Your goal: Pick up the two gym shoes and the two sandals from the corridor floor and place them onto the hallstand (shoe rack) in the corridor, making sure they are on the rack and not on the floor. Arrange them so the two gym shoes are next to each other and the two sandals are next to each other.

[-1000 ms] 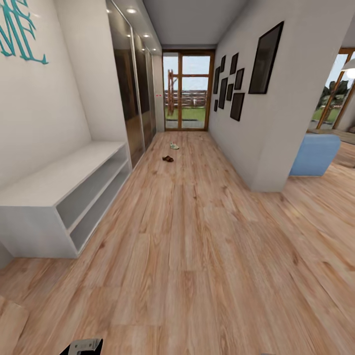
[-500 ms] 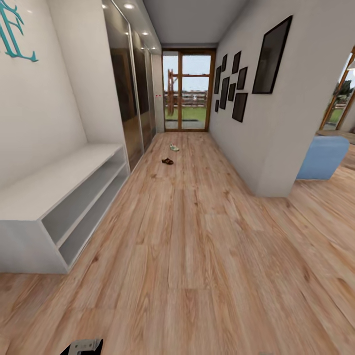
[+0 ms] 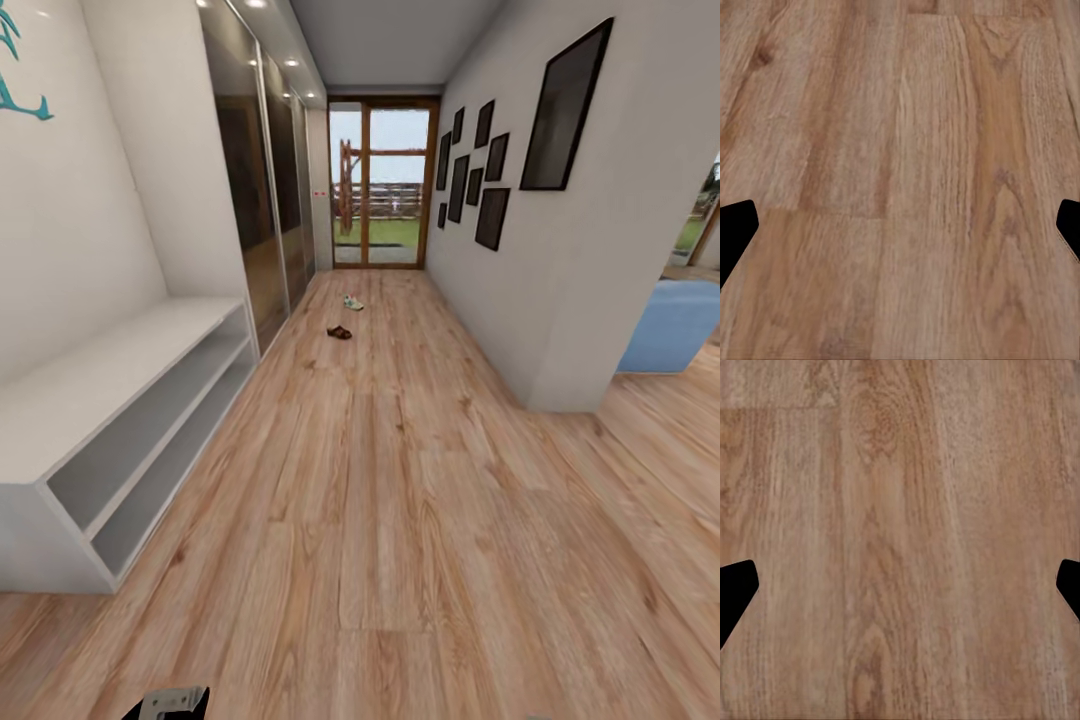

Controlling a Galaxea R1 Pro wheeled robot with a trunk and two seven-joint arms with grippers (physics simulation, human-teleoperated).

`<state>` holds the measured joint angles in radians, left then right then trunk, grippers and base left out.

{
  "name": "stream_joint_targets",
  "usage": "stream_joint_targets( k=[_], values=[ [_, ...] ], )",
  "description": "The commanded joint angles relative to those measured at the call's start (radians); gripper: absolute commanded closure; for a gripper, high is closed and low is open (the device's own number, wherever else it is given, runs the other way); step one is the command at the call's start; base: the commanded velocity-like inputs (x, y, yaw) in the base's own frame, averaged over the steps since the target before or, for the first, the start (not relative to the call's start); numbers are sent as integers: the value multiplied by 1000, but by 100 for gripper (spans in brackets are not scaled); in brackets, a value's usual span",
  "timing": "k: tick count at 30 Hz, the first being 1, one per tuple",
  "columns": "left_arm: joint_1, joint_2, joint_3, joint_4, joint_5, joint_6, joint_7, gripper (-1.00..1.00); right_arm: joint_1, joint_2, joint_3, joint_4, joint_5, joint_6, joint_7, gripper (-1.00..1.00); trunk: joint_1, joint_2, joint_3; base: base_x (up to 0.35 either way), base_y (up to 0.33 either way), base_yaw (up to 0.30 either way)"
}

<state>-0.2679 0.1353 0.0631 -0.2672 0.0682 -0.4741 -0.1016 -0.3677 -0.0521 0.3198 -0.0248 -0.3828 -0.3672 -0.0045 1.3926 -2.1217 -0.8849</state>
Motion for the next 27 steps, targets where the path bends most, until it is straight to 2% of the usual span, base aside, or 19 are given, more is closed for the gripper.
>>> stream_joint_targets(
  k=[1,14,21,27],
  values=[
    [-1,0,6,1,7,-1,-10,-100,0,0,8,0,-8,-2,0,-100,0,0,-1,340,0,0],
    [-1,0,6,0,8,-1,-10,-100,0,20,9,0,-10,-1,0,-100,0,0,-1,340,0,0],
    [-1,-1,5,0,6,-1,-10,-100,0,70,5,-2,-16,-5,-1,-100,0,0,-1,340,0,0],
    [-1,-2,5,1,6,-1,-10,-100,0,76,-1,-28,-18,-8,-2,-100,0,0,-1,340,0,0]
  ],
)
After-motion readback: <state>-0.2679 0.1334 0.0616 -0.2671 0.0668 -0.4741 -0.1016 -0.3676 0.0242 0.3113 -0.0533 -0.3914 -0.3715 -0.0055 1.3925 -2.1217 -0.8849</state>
